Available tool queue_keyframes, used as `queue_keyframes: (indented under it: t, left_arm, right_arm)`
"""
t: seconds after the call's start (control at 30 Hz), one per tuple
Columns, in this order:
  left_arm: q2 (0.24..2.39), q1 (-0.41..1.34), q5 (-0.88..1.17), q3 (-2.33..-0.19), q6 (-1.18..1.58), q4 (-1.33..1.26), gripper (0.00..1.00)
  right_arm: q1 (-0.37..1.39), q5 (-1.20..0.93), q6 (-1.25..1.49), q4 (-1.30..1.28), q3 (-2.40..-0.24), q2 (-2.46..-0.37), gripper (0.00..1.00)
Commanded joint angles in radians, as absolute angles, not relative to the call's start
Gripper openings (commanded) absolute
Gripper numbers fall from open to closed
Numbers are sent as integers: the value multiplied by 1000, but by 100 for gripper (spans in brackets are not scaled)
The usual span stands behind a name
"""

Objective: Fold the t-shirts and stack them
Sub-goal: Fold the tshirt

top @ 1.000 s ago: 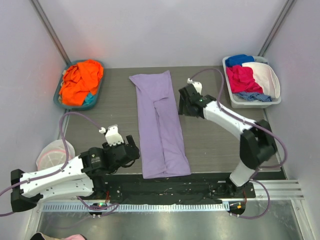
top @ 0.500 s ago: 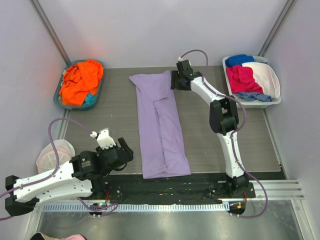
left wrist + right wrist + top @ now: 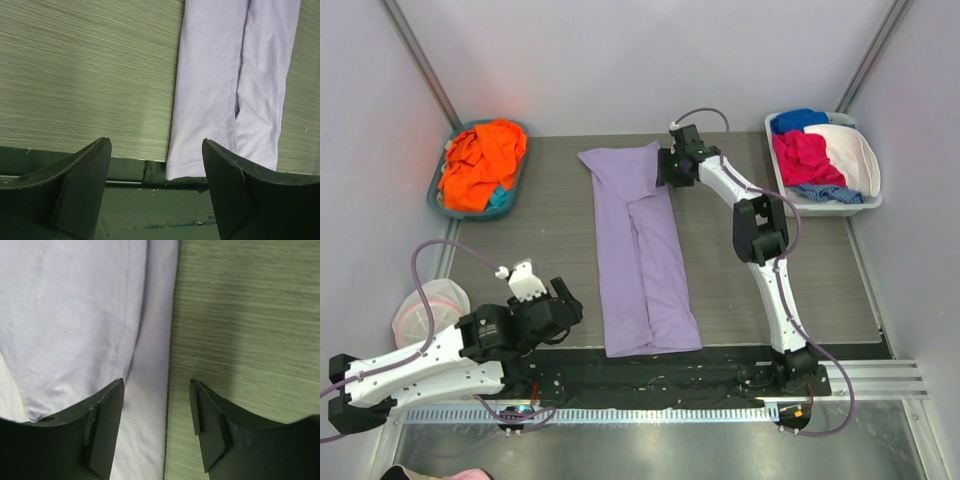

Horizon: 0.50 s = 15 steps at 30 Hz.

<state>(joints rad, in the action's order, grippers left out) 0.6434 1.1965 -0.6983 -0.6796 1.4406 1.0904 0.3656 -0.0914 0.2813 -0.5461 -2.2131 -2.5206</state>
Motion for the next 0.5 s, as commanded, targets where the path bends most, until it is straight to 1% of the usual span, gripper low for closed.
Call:
queue_keyframes:
  t: [0.0,0.1,0.13,0.17,0.2,0.23,0.47]
  left_arm:
    - [609,1198,-738,-666,1489,1124,77]
    - [591,1198,-738,-655,1497,1127,77]
    - [589,1198,-739,-653,1502,1132,77]
    - [586,1198,-741,-652,1505,1132,77]
    - [586,1198,-741,-650,1505,1134,77]
    - [586,1198,-745,-650,1505,1134,77]
    - [644,1198,-775,-655,1470,1092,76]
  right_arm:
    - [371,-163,268,-546,-2243,-2551,59]
    - [371,-166,267,-545,-2234,-2557,36]
    - [370,-167,267,-545,-2230,-2559,19]
    - [370,-163,267,-545,-2221,-2557,10]
    - [371,-144,268,-543,-2215,-2554,4]
    - [370,-135,268,-542,-2206,-2550,1]
    - [333,-60,291,-493,-2068,-2484,1]
